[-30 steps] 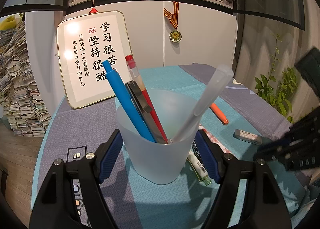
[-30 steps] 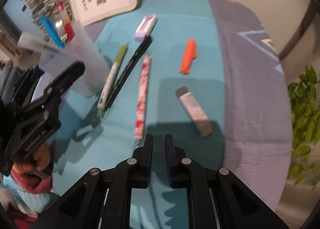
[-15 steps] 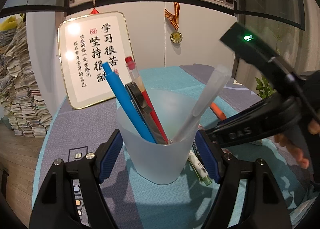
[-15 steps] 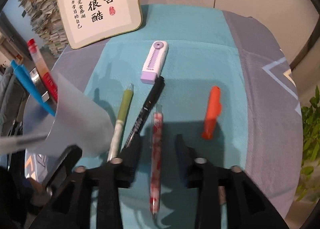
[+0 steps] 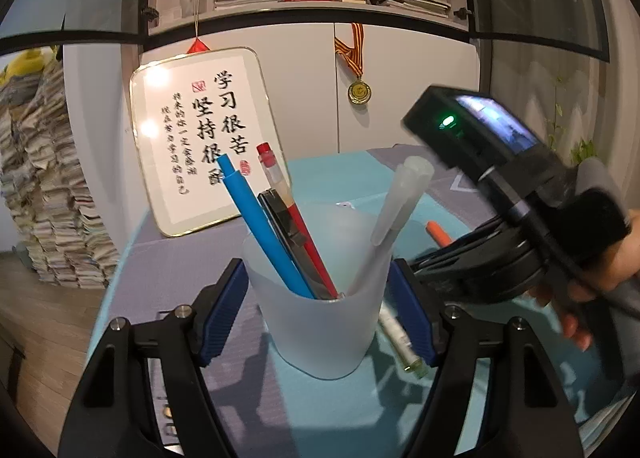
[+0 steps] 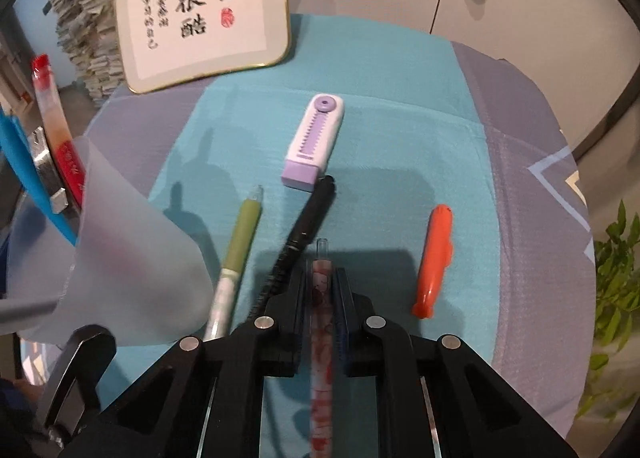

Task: Organize stationery
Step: 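Lower the right gripper onto the pink patterned pen and grasp it, then carry the pink patterned pen over the cup and release it inside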

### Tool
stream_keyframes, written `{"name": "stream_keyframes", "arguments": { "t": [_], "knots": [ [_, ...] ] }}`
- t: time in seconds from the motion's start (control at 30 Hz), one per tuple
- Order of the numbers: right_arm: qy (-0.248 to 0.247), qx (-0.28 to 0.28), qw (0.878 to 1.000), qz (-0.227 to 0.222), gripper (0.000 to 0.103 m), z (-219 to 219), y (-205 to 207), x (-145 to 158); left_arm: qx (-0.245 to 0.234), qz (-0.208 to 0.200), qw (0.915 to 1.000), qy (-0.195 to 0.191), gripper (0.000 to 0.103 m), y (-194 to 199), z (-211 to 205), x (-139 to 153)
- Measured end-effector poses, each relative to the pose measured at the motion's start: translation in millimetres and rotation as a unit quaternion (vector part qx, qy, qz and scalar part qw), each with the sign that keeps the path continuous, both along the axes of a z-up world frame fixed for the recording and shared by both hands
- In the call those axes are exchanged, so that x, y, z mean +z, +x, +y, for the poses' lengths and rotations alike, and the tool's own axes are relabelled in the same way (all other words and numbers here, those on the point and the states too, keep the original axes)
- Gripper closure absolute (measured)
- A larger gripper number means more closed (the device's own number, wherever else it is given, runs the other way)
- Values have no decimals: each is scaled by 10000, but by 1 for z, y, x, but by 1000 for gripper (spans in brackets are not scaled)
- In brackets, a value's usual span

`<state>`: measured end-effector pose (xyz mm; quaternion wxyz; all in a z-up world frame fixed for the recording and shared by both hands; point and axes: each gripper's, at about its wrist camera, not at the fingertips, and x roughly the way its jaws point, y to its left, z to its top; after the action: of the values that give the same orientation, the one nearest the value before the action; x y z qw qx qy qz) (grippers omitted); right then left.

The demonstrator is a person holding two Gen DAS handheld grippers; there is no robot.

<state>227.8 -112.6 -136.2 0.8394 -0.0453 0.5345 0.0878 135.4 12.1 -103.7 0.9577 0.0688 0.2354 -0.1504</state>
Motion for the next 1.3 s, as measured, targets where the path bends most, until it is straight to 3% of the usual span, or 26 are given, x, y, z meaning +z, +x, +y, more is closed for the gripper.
{"name": "stream_keyframes", "arguments": {
  "t": [0.23,0.47,0.8,0.97,1.13,1.2,1.3],
  "knots": [
    [566,-61,9978,-326,89,-15,-15,32,111,-158,9998,20,32,-7,33,3],
    [765,155,9927,-921,89,-11,-42,77,74,-247,9996,76,33,-16,32,1],
    [898,247,9896,-1097,89,-4,-54,91,-1,-106,9999,16,28,-28,42,-2],
    [1259,406,9777,-1632,89,5,-68,127,-14,51,9999,-85,23,-19,42,-5],
    [1645,762,9599,-2139,89,32,-78,163,-35,311,9985,-438,30,-10,51,-8],
    [1686,866,9546,-2298,89,45,-78,170,-19,353,9974,-635,30,-9,57,-8],
    [1723,1039,9491,-2424,89,69,-73,171,-16,352,9973,-641,30,-8,56,-6]
  ]
}}
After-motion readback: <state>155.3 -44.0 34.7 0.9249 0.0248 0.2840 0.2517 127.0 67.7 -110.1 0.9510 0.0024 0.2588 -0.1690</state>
